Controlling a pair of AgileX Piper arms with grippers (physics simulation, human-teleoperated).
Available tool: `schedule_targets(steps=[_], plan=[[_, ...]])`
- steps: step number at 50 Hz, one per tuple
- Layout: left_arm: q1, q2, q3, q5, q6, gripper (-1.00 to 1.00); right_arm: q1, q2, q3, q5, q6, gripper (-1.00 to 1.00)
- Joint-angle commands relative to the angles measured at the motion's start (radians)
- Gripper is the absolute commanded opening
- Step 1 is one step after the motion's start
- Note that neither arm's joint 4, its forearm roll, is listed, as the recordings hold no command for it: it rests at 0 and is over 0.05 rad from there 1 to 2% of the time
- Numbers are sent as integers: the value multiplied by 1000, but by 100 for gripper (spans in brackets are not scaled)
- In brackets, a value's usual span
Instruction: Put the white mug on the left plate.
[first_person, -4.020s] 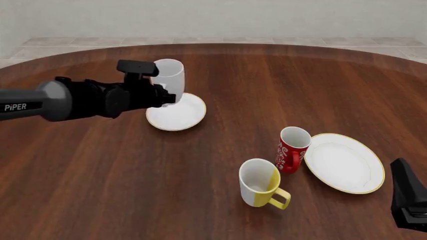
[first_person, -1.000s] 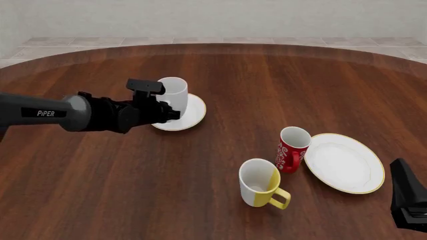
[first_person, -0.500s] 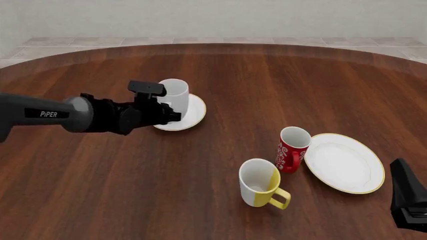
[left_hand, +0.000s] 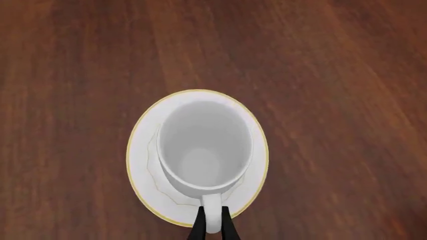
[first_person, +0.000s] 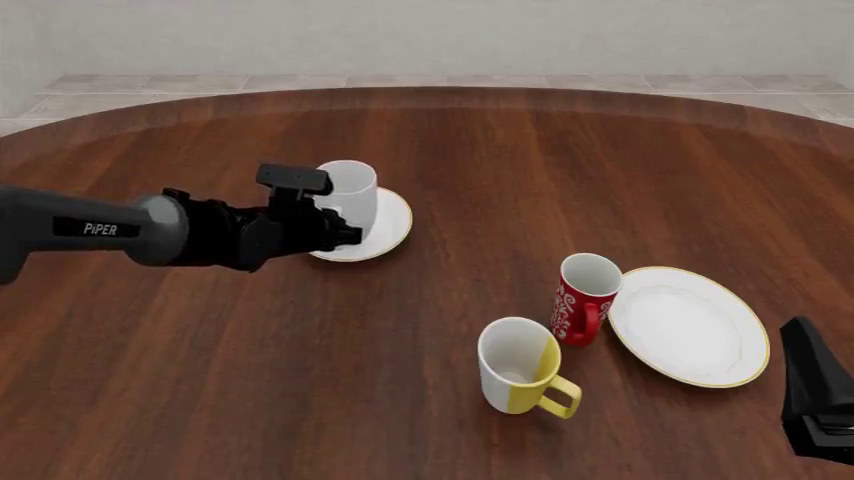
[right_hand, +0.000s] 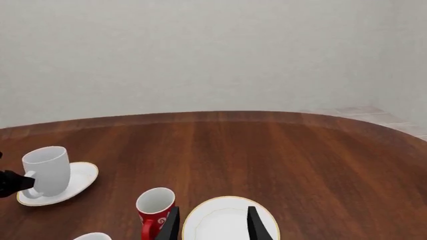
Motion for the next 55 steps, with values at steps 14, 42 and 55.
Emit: schedule_targets(steps=[14, 42, 55], plan=[[2, 3, 7, -10, 8, -100, -1, 0, 0, 0, 2, 100], [-5, 9, 14, -17, -8, -100, -2, 0, 0, 0, 5, 100], [8, 13, 14, -16, -5, -100, -2, 0, 0, 1, 4, 100]])
